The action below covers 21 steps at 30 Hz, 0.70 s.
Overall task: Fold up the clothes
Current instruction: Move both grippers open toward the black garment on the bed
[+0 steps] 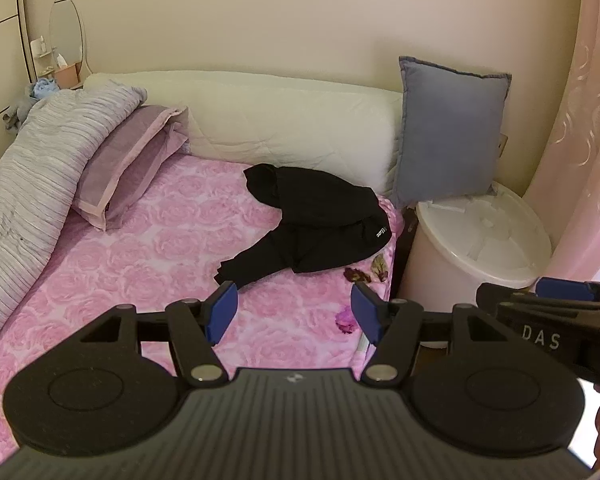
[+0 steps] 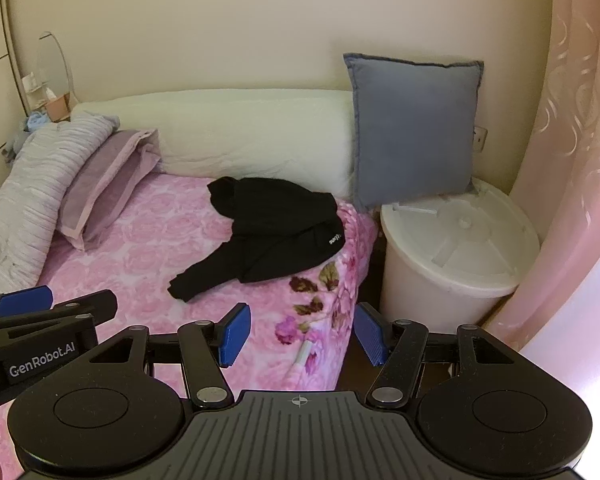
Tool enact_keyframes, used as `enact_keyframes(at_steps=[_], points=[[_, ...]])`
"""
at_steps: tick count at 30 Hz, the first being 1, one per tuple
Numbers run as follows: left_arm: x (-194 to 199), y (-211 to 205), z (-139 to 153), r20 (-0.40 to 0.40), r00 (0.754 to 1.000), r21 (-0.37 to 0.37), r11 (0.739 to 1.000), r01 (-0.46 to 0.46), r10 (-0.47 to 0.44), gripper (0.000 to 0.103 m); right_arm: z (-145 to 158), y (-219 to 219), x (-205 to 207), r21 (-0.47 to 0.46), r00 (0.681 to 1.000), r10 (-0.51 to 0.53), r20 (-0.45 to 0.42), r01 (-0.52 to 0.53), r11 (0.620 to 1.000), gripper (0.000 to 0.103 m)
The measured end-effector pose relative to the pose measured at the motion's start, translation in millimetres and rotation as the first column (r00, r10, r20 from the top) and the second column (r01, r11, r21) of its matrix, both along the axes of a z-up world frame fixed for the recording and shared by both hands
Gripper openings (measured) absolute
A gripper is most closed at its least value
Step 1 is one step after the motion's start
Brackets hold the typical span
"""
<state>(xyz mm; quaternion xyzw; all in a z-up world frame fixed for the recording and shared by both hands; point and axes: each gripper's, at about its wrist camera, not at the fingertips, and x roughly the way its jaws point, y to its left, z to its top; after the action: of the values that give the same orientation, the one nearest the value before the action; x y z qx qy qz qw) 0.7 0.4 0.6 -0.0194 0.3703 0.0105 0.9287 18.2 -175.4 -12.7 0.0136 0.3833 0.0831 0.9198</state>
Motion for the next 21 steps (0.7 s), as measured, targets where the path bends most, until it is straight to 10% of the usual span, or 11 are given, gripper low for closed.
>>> enact_keyframes(at_steps=[21], points=[[15, 27, -48, -0.012, 1.0, -0.037, 0.999, 0.02, -0.02, 0.059, -14, 20, 24, -0.048, 0.999, -0.043, -0.029, 0.042, 0.998, 0.061]])
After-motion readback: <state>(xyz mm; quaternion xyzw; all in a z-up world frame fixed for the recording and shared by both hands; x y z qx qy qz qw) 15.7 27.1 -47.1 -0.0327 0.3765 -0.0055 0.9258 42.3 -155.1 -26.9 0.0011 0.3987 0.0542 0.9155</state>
